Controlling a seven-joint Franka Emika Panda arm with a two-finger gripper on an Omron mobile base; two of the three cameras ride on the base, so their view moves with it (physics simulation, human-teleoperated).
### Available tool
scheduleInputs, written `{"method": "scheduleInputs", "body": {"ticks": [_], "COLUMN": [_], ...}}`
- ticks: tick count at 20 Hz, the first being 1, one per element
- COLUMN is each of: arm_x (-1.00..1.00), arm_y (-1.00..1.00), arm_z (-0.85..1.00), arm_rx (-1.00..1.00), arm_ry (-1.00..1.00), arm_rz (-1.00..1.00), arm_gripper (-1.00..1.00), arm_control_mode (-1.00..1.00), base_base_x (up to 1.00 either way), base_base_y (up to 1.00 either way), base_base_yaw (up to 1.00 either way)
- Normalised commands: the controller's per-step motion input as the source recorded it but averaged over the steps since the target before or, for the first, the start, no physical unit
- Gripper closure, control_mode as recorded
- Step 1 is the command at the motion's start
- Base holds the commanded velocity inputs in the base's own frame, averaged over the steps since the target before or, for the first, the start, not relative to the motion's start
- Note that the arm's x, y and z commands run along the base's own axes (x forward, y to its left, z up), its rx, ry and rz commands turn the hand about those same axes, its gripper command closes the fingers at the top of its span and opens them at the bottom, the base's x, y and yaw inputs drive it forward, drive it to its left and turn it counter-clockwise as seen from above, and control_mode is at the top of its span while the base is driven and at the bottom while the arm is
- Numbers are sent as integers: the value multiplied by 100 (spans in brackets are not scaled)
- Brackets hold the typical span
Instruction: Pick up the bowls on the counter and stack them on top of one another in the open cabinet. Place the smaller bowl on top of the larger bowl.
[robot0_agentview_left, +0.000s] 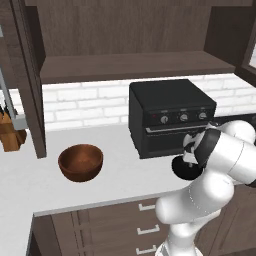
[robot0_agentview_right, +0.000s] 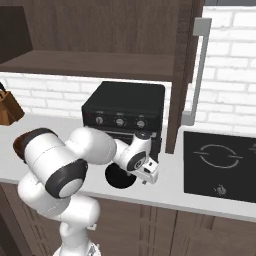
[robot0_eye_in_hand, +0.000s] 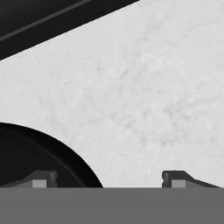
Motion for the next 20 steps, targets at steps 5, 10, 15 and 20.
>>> {"method": "scheduleInputs", "body": {"ticks": [5,10,15,20], "arm_x": [0,0,-2,-32], "arm_y": [7,5,12,5], "arm_z": [-14,0,0,21], "arm_rx": [0,0,0,0], "arm_ry": [0,0,0,-5], "arm_rz": [0,0,0,0], "arm_gripper": [100,100,100,100], "arm_control_mode": [-100,-100,-100,-100], "base_base_x": [0,0,0,0], "base_base_y": [0,0,0,0], "base_base_yaw": [0,0,0,0]}}
